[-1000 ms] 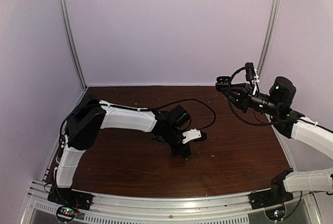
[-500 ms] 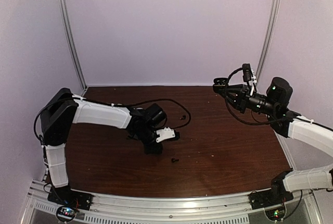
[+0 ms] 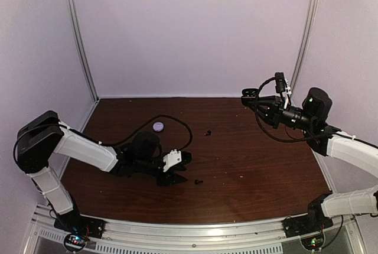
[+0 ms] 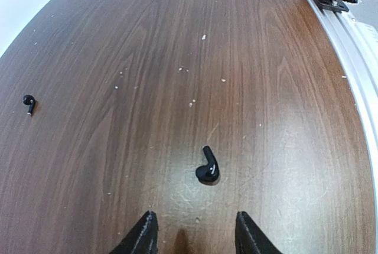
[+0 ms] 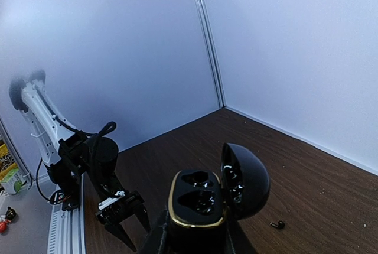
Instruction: Insert the wireless bluetooth earbuds into the charging case
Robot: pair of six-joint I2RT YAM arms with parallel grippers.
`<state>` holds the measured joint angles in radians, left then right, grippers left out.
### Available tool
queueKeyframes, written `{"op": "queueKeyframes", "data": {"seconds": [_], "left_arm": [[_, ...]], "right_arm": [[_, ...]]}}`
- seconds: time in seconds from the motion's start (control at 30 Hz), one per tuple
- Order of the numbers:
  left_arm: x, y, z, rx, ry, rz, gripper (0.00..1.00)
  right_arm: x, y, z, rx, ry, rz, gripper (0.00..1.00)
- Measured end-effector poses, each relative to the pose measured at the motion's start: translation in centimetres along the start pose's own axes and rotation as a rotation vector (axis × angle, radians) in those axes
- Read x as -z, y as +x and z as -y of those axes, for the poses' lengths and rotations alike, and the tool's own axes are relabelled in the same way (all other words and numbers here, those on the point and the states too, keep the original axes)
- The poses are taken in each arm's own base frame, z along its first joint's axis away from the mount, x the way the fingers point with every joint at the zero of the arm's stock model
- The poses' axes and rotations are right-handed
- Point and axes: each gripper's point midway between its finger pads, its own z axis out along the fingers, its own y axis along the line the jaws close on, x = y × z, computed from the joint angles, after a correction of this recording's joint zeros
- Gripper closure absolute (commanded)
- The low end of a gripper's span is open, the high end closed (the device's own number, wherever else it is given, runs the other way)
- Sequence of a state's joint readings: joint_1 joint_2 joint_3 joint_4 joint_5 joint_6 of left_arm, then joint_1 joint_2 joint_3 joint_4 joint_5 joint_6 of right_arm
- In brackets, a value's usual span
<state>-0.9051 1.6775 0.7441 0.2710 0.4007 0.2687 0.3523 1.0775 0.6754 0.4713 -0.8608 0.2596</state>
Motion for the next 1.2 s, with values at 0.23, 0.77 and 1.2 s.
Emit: {"op": "queueKeyframes", "data": {"seconds": [0.23,0.77,1.2], "left_arm": [[-1.5,0.5,0.4,-0.016,0.007,0.108,0.55],[-3.8,1.2,0.9,-0.049,0.047,0.195,0.58],[-5.3,2.6,1.2,-0.041,0.079,0.166,0.61]], "right_arm": [[0.0,0.4,0.1,-0.006,0.003,-0.013,1.0],[0.0,0.8,0.1,-0.016,0.004,-0.029,1.0],[0.0,1.1,0.2,-0.018,0.006,-0.041,1.0]]}}
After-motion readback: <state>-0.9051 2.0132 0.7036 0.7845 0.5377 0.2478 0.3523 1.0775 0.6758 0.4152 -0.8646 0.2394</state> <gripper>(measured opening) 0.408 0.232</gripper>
